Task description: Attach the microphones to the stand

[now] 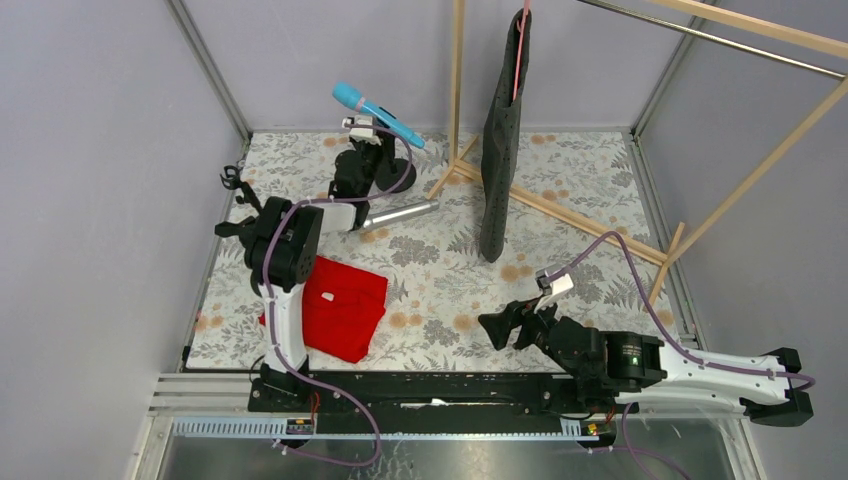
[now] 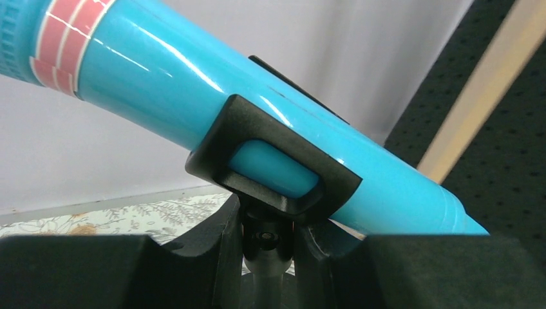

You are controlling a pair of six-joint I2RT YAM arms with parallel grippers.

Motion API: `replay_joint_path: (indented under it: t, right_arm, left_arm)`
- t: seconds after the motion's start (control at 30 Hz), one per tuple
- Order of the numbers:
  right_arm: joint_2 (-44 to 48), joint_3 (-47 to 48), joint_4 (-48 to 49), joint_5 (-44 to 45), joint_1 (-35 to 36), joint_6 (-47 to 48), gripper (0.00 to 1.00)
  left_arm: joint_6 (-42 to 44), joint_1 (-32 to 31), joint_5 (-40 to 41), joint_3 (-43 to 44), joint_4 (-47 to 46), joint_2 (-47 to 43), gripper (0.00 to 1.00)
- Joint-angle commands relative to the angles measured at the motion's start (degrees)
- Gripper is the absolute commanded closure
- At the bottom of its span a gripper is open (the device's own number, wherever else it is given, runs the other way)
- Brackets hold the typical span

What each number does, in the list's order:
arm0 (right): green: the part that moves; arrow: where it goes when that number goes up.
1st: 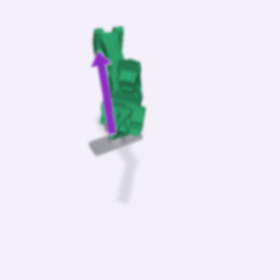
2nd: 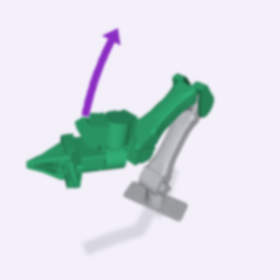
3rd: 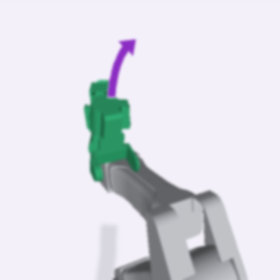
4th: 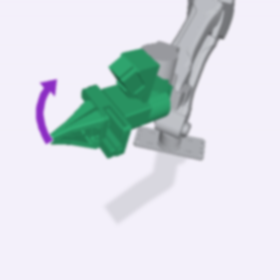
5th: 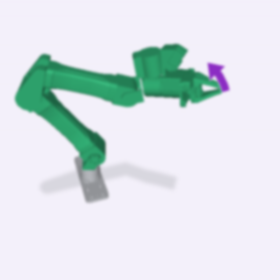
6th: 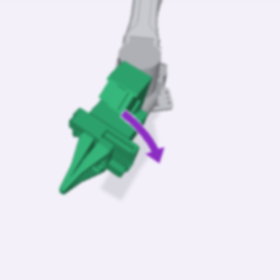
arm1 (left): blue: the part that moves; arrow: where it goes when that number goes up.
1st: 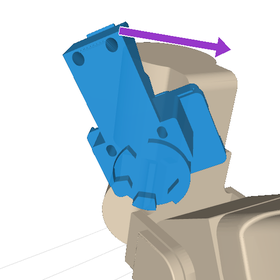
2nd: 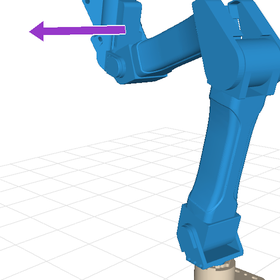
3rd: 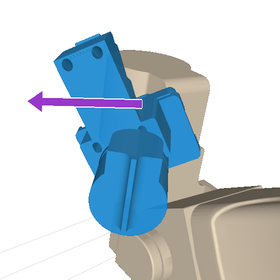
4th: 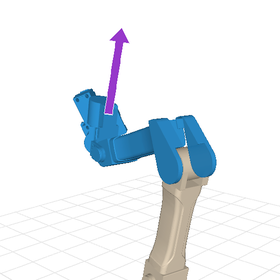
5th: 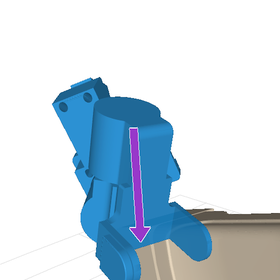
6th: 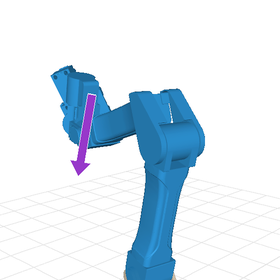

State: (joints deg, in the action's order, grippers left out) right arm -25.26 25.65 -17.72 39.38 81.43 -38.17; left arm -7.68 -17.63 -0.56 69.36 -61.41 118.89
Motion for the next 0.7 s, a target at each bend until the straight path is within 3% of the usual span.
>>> replay_joint_path:
  t: [0.0,0.47,0.53,0.63,0.67]
  right_arm:
    - [1.0,1.2,-0.8,4.1,0.4,0.4,0.19]
    - [3.0,-0.1,-1.4,4.1,0.4,-0.2,0.18]
    - [3.2,-0.2,-1.4,4.1,0.4,-0.3,0.19]
    - [3.5,-0.4,-1.4,3.8,0.4,-0.2,0.19]
    - [3.7,-0.4,-1.5,3.7,0.4,-0.2,0.19]
  left_arm:
    - [0.7,1.7,-2.4,6.8,-7.0,1.4,1.0]
    - [3.6,2.0,-6.2,8.6,-2.5,5.2,0.98]
    - [4.3,2.0,-6.3,7.8,-2.2,5.3,0.85]
    - [4.4,2.0,-5.2,6.1,-2.5,4.9,0.55]
    - [4.3,2.0,-4.9,5.4,-2.7,4.6,0.51]
